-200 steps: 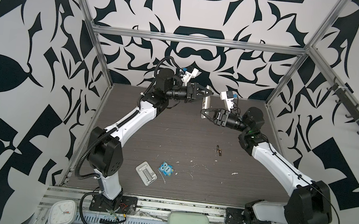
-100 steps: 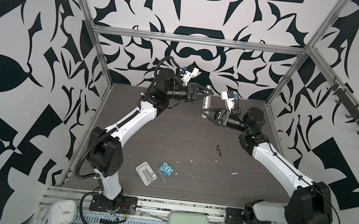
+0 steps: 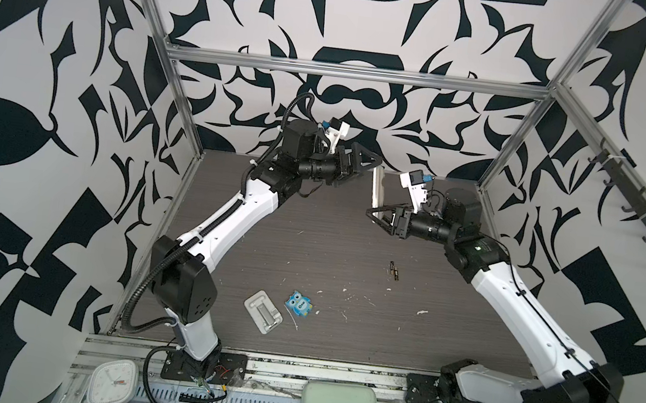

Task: Load the batteries into the remote control

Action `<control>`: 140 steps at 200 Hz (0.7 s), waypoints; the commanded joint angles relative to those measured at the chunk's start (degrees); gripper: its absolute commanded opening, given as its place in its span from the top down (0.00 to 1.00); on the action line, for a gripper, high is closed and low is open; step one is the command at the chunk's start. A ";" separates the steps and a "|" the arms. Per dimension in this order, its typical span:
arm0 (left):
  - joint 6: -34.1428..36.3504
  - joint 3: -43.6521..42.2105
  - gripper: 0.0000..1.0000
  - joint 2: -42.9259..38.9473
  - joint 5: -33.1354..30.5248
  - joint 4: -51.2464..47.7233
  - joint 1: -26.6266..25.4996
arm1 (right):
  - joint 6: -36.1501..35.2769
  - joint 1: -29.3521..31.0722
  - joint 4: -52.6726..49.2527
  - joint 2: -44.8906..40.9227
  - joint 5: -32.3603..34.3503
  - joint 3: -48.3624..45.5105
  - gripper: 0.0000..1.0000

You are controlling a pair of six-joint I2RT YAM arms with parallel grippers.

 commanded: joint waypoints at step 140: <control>0.18 2.56 0.12 3.95 -21.73 -3.23 -10.84 | -15.37 0.12 -12.93 -5.52 20.65 -2.07 1.00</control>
